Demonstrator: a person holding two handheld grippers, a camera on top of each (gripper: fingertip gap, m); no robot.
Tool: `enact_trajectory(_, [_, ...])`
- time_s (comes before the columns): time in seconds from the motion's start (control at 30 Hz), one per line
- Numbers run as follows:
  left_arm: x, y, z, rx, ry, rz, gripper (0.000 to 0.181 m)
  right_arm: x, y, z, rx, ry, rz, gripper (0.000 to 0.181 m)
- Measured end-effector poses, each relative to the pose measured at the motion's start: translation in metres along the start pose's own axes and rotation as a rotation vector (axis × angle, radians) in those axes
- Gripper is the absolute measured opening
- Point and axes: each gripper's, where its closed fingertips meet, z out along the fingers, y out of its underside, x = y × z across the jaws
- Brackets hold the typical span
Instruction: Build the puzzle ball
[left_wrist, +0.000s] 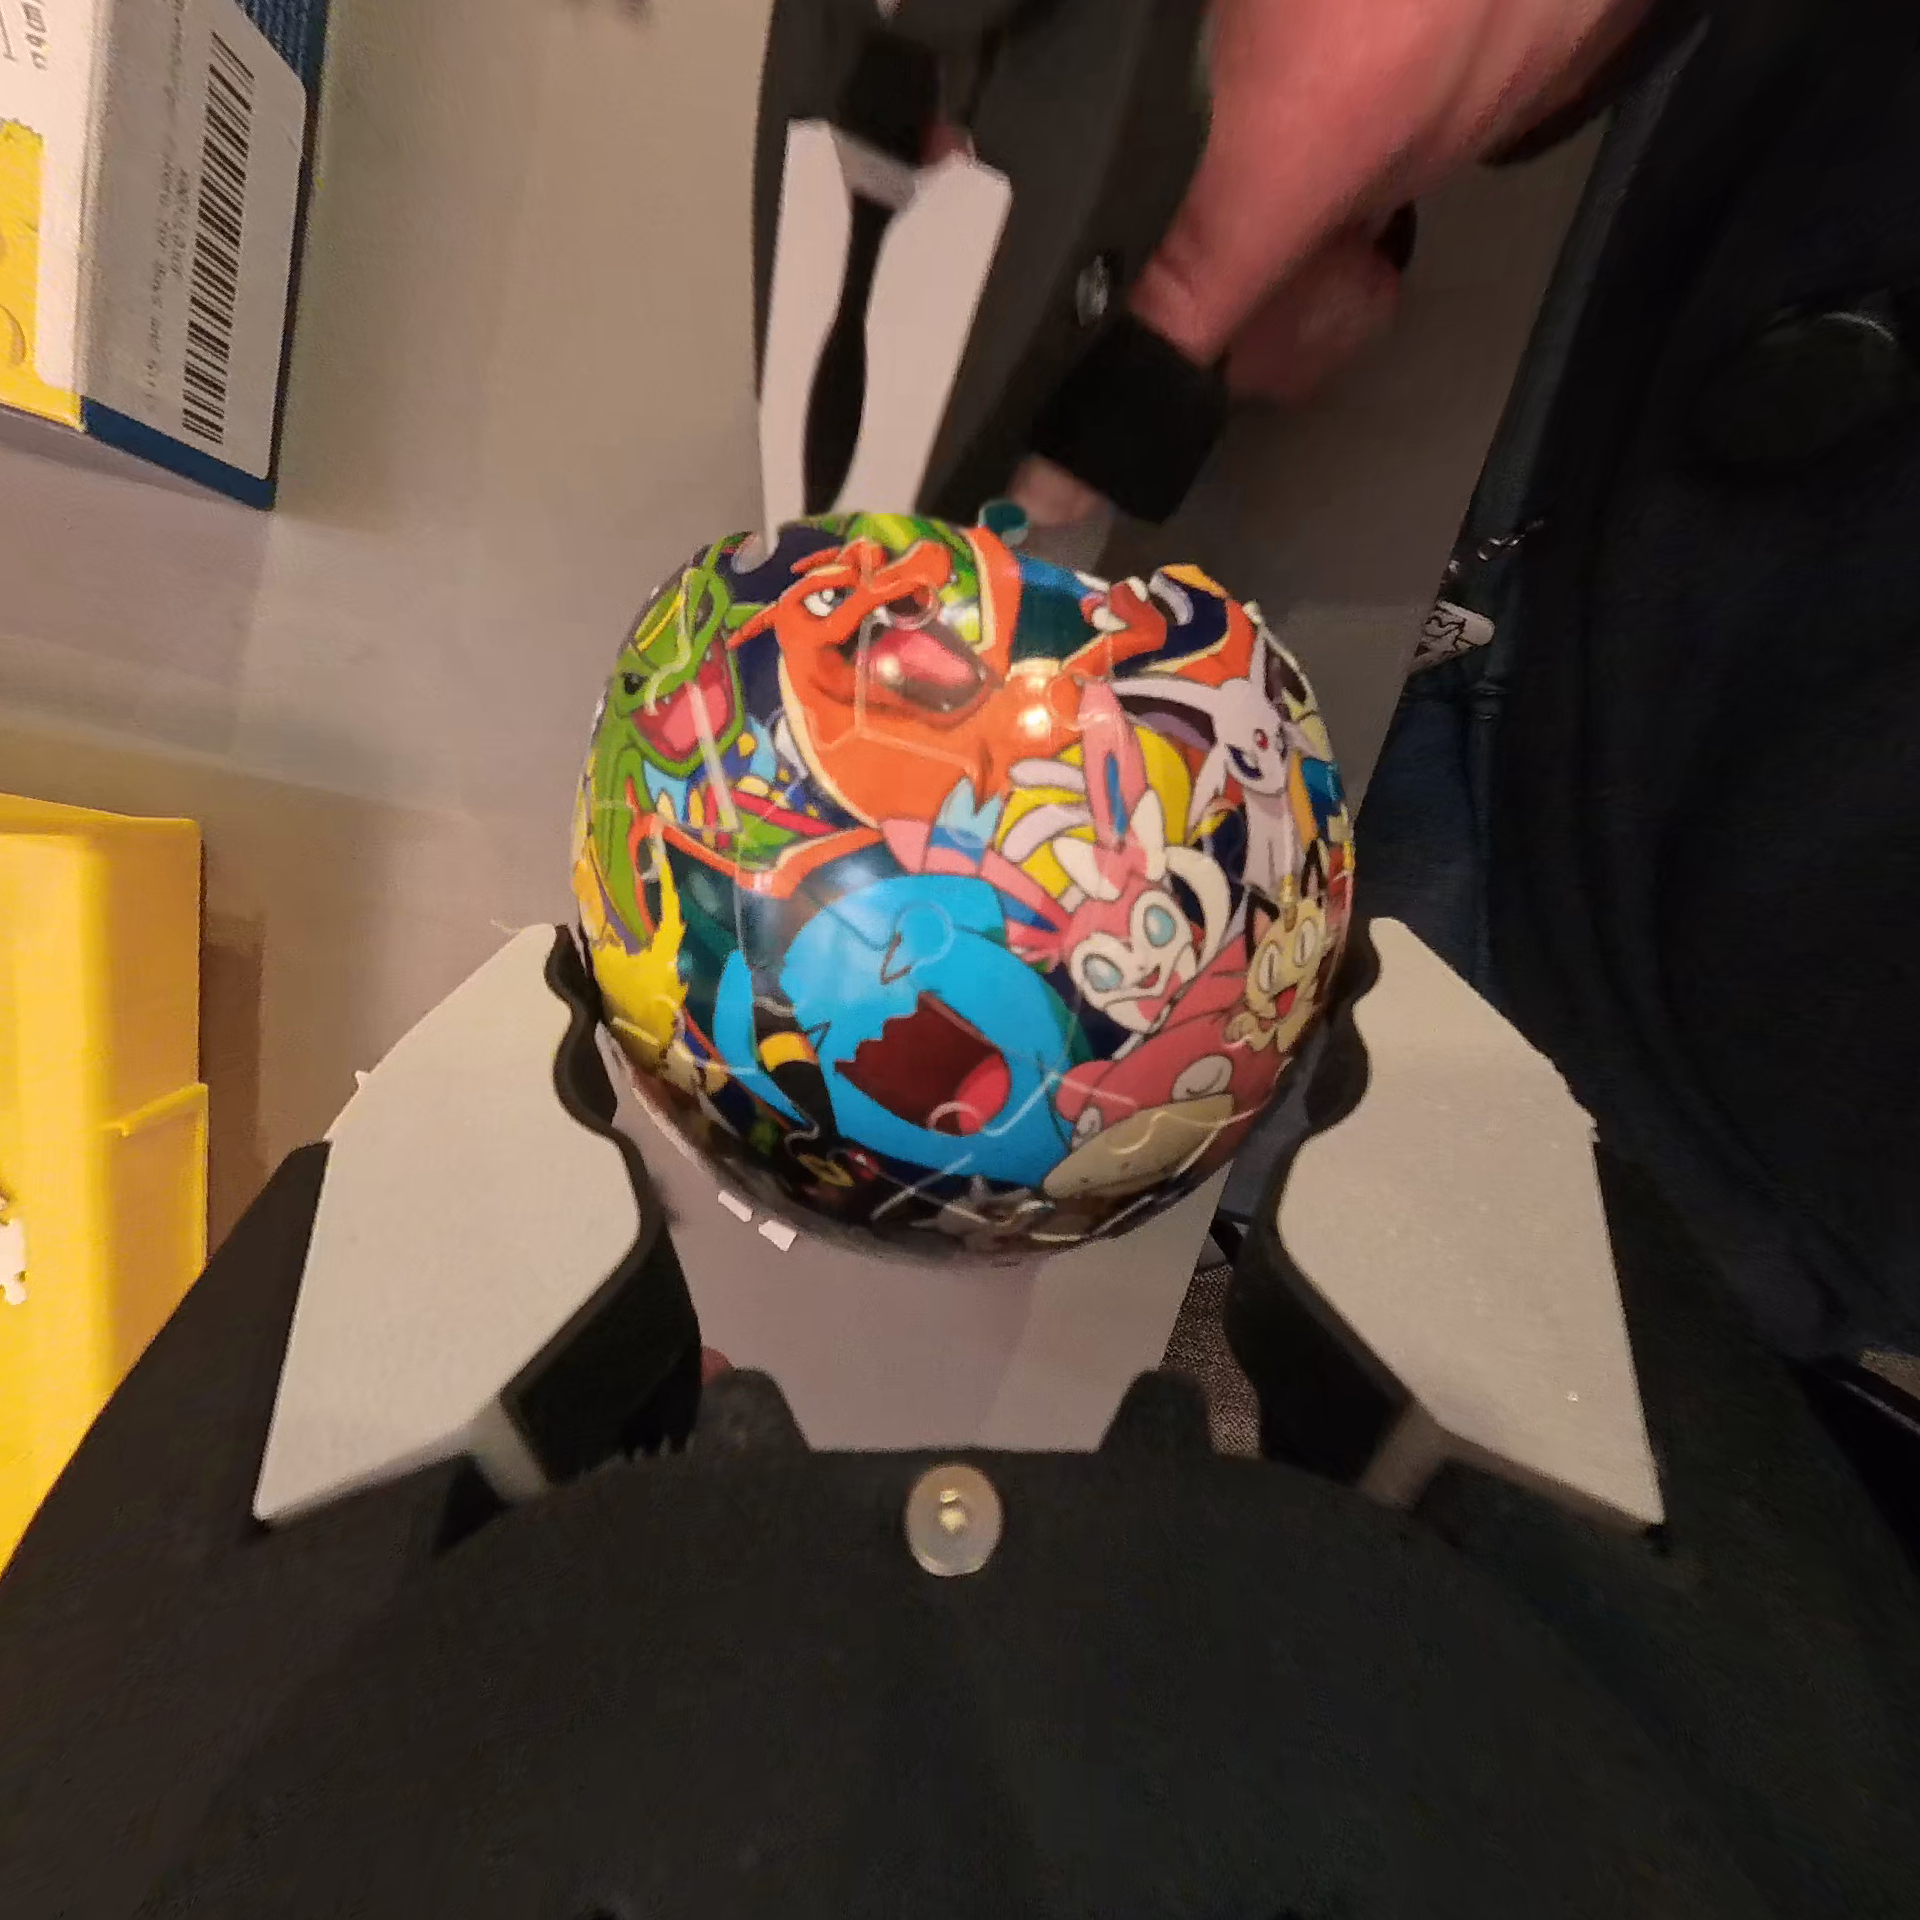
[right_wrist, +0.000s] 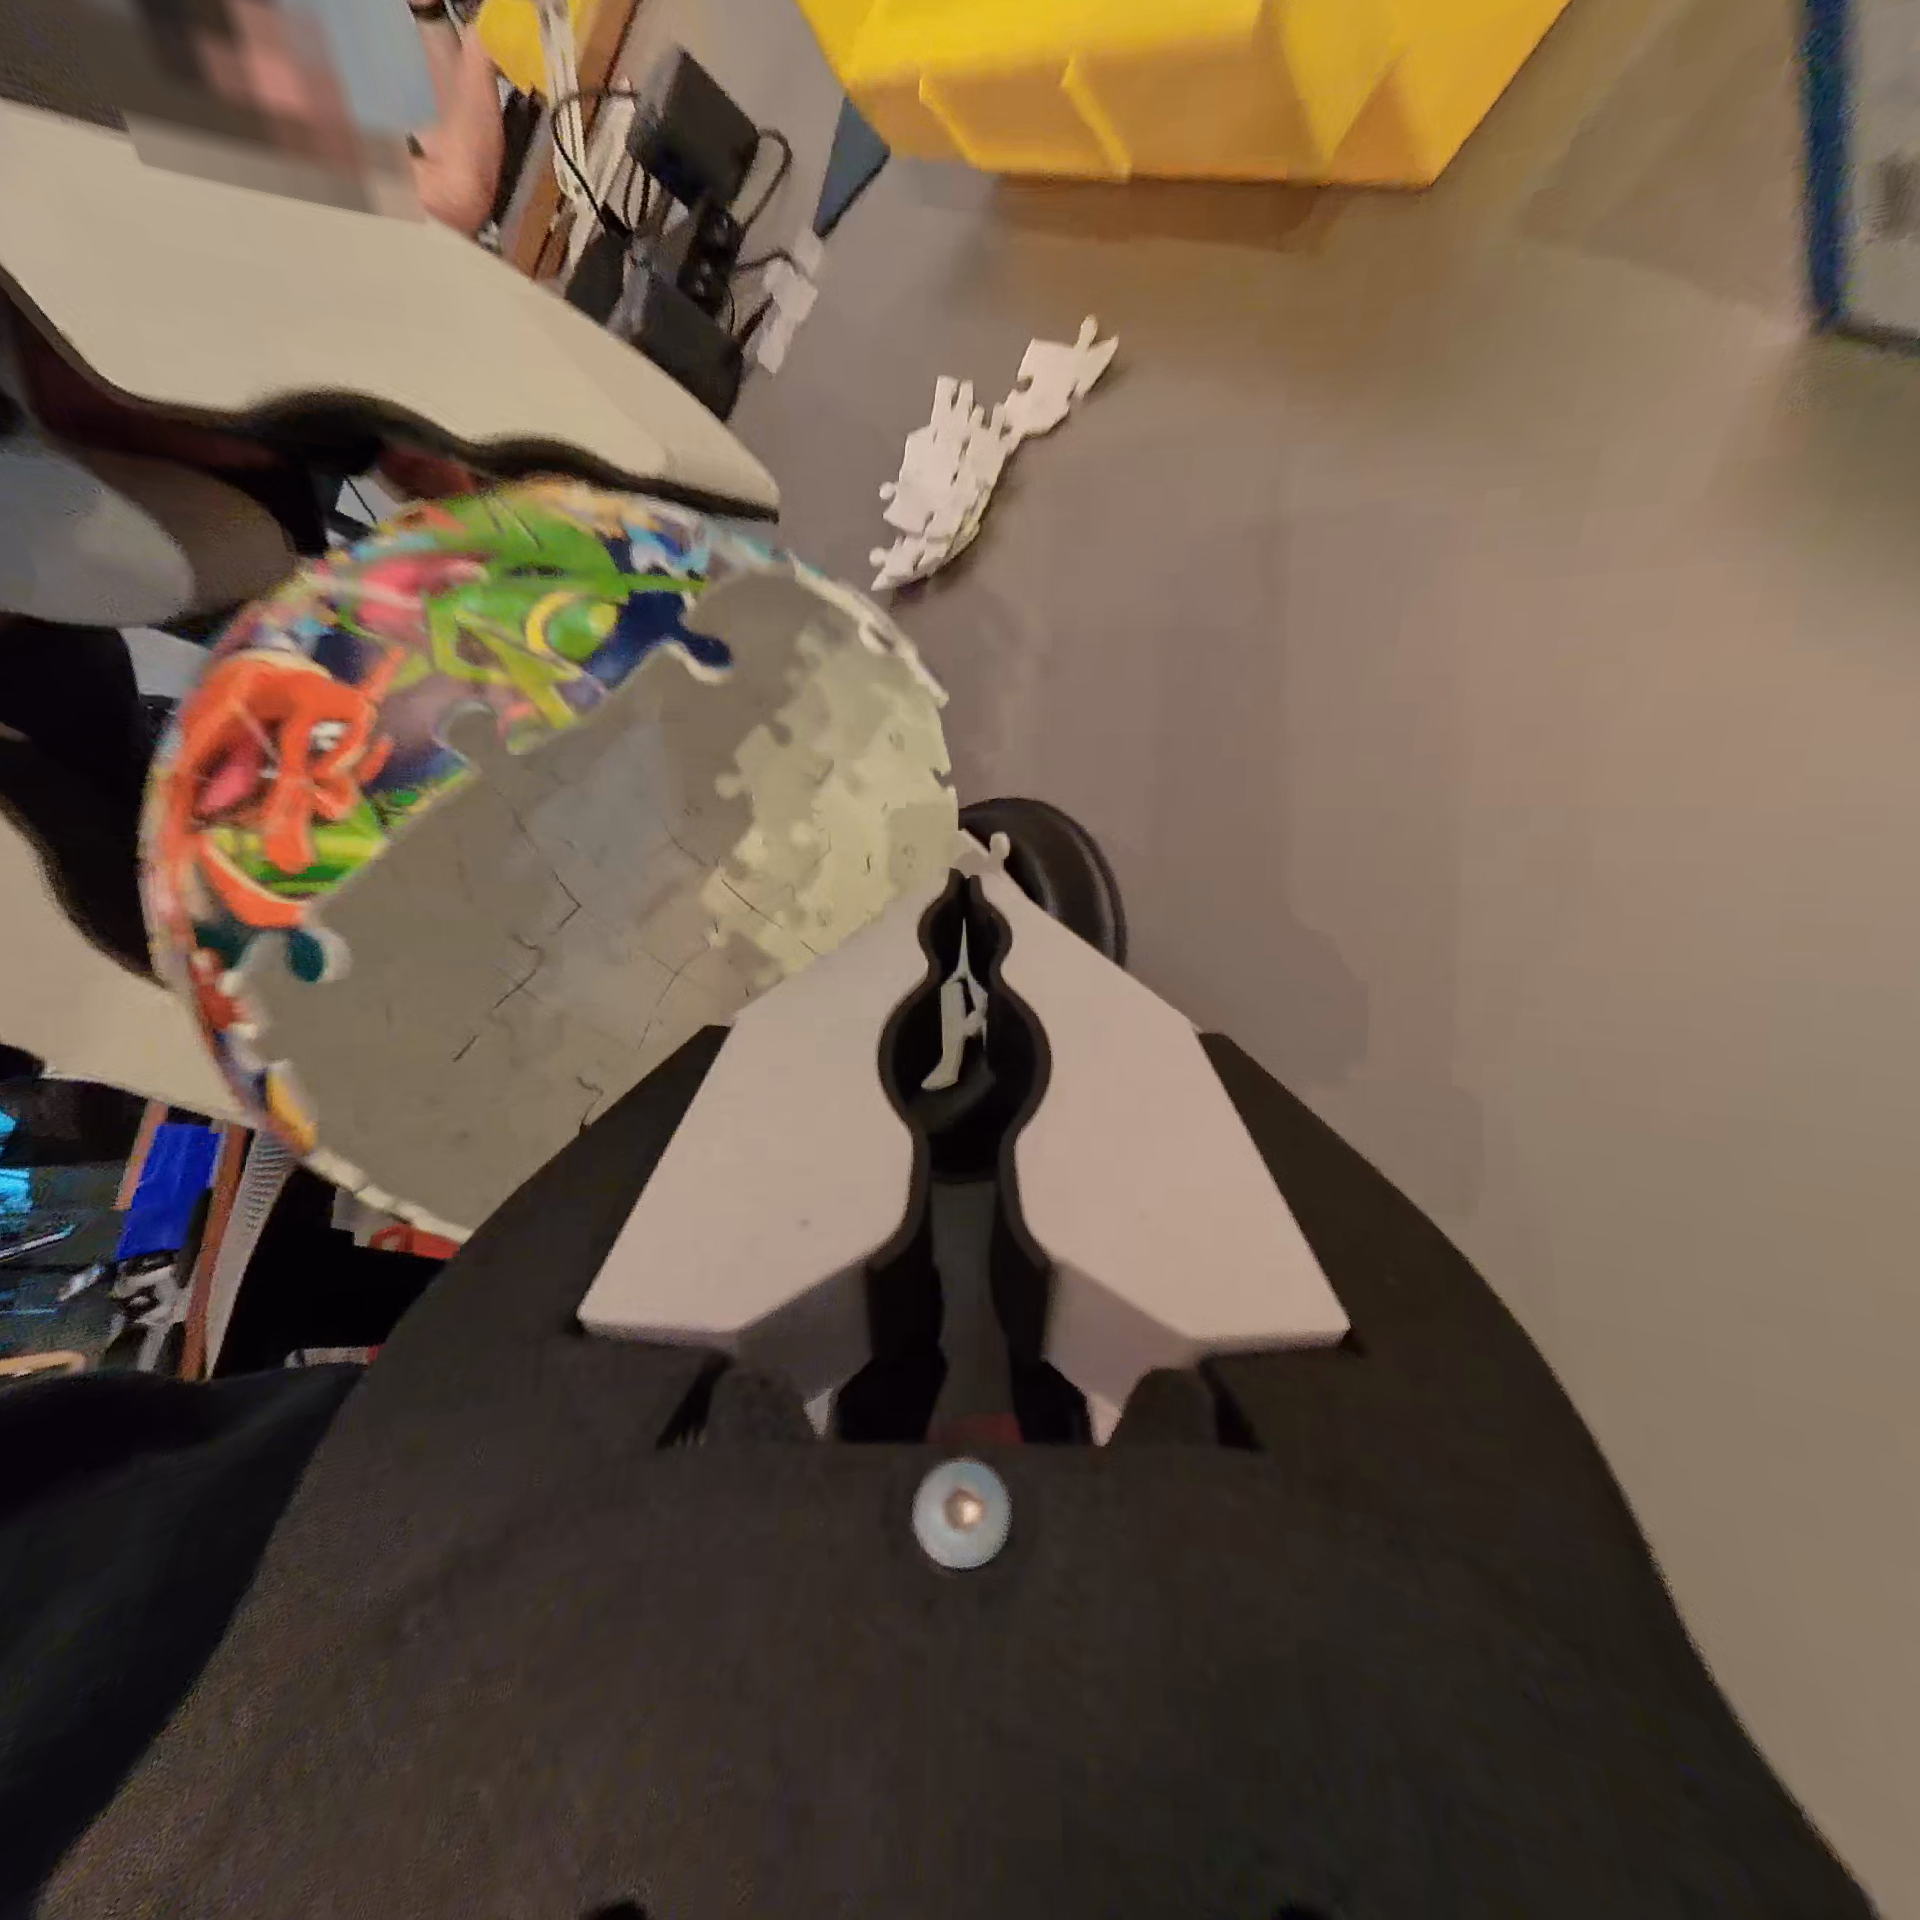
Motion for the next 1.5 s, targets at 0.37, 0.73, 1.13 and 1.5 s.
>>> enact_trajectory(0.37, [0.001,0.0,0.001,-0.008,0.002,-0.004,0.13,0.021,0.007,-0.013,-0.081,0.141,-0.177,0.011])
enact_trajectory(0.73, [0.002,0.0,0.002,-0.01,-0.006,0.004,0.13,0.015,0.014,-0.016,-0.121,0.073,-0.14,0.017])
enact_trajectory(1.13, [0.003,0.0,0.002,-0.01,-0.007,0.009,0.13,0.01,0.023,-0.007,-0.163,0.088,-0.16,0.002])
enact_trajectory(1.5, [0.003,-0.001,0.002,-0.011,-0.009,0.007,0.13,0.01,0.023,-0.012,-0.161,0.155,-0.181,0.002])
